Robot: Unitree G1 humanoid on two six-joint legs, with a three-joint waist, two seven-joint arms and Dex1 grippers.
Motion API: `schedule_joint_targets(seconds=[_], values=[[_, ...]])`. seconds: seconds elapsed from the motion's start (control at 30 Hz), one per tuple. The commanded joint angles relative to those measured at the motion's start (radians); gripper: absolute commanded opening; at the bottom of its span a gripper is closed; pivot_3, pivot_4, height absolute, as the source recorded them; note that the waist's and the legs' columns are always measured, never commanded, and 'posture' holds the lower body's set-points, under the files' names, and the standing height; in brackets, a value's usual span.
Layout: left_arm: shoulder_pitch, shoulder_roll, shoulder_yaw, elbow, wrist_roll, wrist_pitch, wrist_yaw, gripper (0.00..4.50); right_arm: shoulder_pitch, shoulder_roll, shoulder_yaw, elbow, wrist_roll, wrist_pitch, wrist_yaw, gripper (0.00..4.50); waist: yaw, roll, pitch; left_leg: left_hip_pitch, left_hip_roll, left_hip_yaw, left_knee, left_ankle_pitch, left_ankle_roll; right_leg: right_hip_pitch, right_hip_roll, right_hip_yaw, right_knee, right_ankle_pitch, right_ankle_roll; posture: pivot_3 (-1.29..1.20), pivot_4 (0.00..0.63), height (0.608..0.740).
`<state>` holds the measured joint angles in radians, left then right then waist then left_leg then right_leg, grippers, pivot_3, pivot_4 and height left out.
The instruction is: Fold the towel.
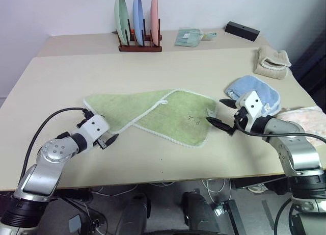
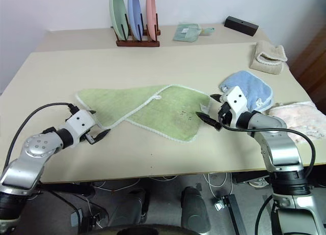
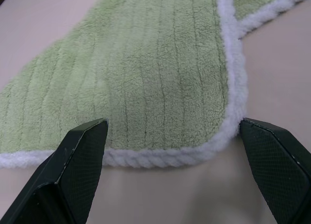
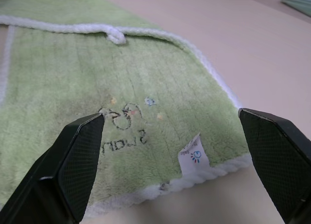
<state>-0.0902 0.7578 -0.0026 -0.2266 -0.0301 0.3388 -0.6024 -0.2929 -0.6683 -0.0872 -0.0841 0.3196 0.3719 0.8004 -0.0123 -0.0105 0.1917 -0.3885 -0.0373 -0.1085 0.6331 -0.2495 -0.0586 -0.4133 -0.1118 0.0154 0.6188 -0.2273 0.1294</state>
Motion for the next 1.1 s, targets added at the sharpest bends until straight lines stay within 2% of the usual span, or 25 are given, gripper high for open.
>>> schedule_joint_targets(seconds=[0.03, 0.07, 0.1, 0.2, 0.4, 0.67, 0.8, 1.1], values=[[-0.049, -0.027, -0.035, 0.069, 0.027, -0.027, -0.003, 4.37, -0.012, 0.019, -0.017, -0.048, 0.006, -0.018, -0.024, 4.50, 0.002, 0.000, 0.000, 0.000, 0.000, 0.000, 0.000, 0.000, 0.000, 0.000, 0.000, 0.000, 0.000, 0.000, 0.000, 0.00, 0.150, 0.740], [-0.062, -0.033, -0.045, 0.089, 0.034, -0.043, -0.007, 4.37, -0.013, 0.023, -0.016, -0.048, 0.005, -0.018, -0.028, 4.50, 0.002, 0.000, 0.000, 0.000, 0.000, 0.000, 0.001, 0.000, 0.000, 0.001, 0.000, 0.000, 0.000, 0.000, 0.000, 0.00, 0.150, 0.740], [-0.074, -0.038, -0.051, 0.109, 0.038, -0.054, -0.009, 4.15, -0.014, 0.028, -0.014, -0.051, 0.003, -0.017, -0.033, 4.50, 0.002, 0.000, 0.000, 0.000, 0.000, 0.000, 0.001, 0.000, 0.000, 0.001, 0.000, 0.000, 0.000, 0.000, 0.000, 0.00, 0.150, 0.740], [-0.100, -0.053, -0.062, 0.141, 0.044, -0.073, -0.014, 3.14, -0.010, 0.032, -0.012, -0.057, 0.002, -0.020, -0.043, 4.50, 0.000, 0.000, 0.000, 0.001, 0.000, 0.000, 0.001, 0.000, 0.000, 0.001, 0.000, 0.000, 0.000, 0.000, 0.000, 0.00, 0.150, 0.740], [-0.097, -0.041, -0.052, 0.117, 0.044, -0.075, -0.031, 0.02, 0.003, 0.029, -0.008, -0.075, -0.002, -0.019, -0.054, 4.50, -0.003, 0.000, 0.000, 0.001, 0.000, 0.000, 0.000, 0.000, 0.000, 0.001, 0.000, 0.000, 0.000, 0.000, 0.000, 0.00, 0.150, 0.740], [-0.053, -0.035, 0.049, 0.041, -0.006, -0.080, -0.034, 0.02, -0.115, -0.010, 0.078, 0.015, -0.100, -0.007, -0.030, 4.50, -0.008, 0.000, 0.000, 0.001, 0.000, 0.000, 0.000, 0.000, 0.000, 0.000, 0.000, 0.000, 0.000, 0.000, 0.000, 0.00, 0.150, 0.740], [0.054, -0.012, 0.140, -0.049, -0.061, -0.076, -0.072, 0.02, -0.326, 0.047, 0.099, 0.309, -0.122, 0.077, -0.065, 4.50, -0.014, 0.000, 0.000, 0.001, 0.000, 0.001, 0.000, 0.000, 0.000, 0.000, 0.000, 0.001, 0.000, 0.000, 0.000, 0.00, 0.150, 0.740], [0.175, 0.007, 0.194, -0.058, -0.068, -0.111, -0.087, 0.02, -0.535, 0.111, 0.153, 0.800, -0.228, -0.046, -0.054, 4.50, -0.005, 0.000, 0.000, 0.000, 0.000, 0.001, -0.002, 0.000, 0.000, -0.001, -0.001, 0.000, -0.001, 0.000, 0.000, 0.00, 0.150, 0.740]])
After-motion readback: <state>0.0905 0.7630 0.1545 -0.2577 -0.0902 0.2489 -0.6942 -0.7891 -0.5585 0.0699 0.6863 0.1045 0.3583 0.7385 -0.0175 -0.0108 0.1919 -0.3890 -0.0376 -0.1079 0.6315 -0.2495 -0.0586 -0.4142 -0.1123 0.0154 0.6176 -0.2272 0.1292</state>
